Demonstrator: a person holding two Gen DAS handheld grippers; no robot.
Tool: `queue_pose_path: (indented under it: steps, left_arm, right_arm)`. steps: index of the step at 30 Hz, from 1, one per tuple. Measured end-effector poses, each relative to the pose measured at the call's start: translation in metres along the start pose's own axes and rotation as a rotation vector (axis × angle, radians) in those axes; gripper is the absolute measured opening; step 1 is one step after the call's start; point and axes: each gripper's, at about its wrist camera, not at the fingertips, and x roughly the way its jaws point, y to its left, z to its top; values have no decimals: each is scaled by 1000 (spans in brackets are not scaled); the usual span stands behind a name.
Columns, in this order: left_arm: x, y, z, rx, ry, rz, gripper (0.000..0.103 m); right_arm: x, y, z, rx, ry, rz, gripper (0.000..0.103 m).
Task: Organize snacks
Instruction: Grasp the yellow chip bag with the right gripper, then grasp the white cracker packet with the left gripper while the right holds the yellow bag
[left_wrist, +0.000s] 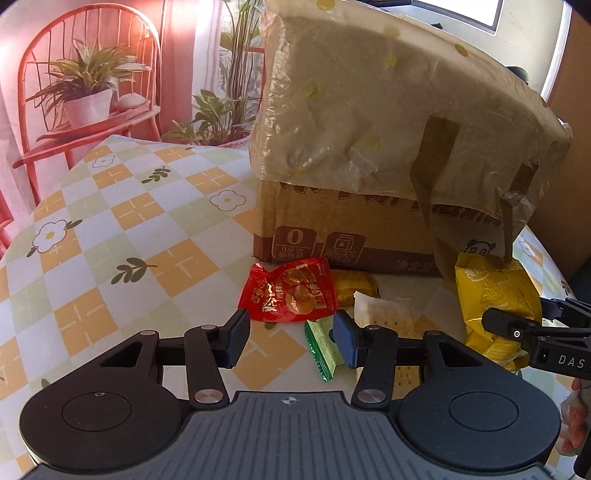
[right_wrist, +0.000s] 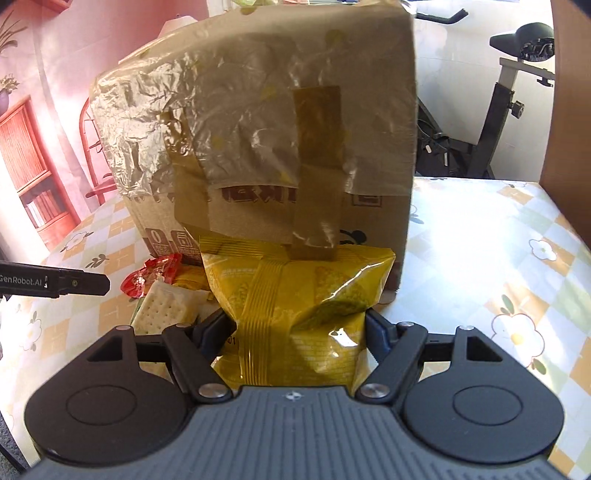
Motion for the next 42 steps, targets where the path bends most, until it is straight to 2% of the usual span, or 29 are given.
queue_pose_path:
  steps: [13,19,23,28,33,35,37,42]
  left_arm:
    - [11,-50,-12,17,37,-89,51]
    - [28,-71,-24,55,54,-53,52]
    - [30,-84,-30,130,28,0,52]
    - [31,-92,-36,160,29,9,61]
    - [35,-106,-43,217,18,55,64]
    - [40,-111,-48,222,53,69,63]
    - [38,-106,-50,176,43,48,49]
    - [34,-104,-48,167,52,46,48]
  right_arm:
    - [-11,-16,-9,33,-26,-39,76]
    - [-16,-22,-11,37,-35,-35,76]
    - [-16,-24,-13,47,-30,-35,76]
    - [-14,-26,-15,57,-25,-40,76]
    - [-17,-27,-17,59,-30,-38,76]
    - [-18,-28,-18,61,-31,-38,76]
    - [-19,-29,-19,64,-32,-38,76]
    - [-23,-31,-20,70,-37,-35,76]
